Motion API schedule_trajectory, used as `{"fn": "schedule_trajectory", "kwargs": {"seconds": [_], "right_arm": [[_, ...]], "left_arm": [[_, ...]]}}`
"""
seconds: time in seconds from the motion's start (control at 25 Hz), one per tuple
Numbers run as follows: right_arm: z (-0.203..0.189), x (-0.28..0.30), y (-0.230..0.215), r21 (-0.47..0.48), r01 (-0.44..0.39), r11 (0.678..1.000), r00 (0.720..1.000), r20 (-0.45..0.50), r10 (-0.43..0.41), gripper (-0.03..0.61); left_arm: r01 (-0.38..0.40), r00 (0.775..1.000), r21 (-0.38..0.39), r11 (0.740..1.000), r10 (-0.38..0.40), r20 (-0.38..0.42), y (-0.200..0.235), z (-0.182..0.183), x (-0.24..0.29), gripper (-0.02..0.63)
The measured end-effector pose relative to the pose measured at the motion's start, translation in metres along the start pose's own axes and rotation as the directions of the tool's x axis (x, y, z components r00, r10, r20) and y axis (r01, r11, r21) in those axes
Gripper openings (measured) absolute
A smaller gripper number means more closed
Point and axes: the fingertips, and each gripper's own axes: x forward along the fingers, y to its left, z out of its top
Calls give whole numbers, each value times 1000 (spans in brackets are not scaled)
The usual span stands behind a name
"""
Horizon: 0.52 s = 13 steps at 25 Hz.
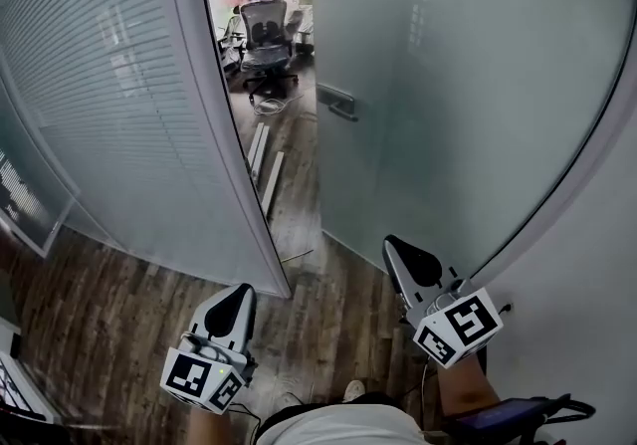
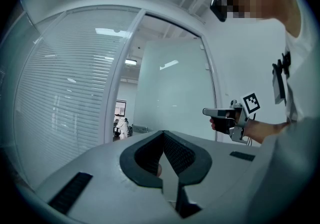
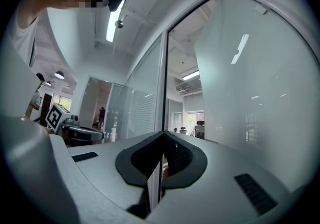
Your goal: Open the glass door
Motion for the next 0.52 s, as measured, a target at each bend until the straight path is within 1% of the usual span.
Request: {"fn": "schedule_trajectory", "kwargs": {"seconds": [0.08,0.24,0.52], "right_arm": [[1,5,6,-2,-2,1000,1000,-3,2,2],[-6,13,38,-17,-1,1000,1000,-14,1,1],[-9,17,51,-26,6,1000,1000,-29,-6,2]], "left_arm": [[-5,1000,-3,1000,5,7,7,4,-3,3],[-2,1000,-9,1000,2,25,29,-1,-26,2],[8,1000,-12,1000,-8,24,39,-3,-34,3]]}}
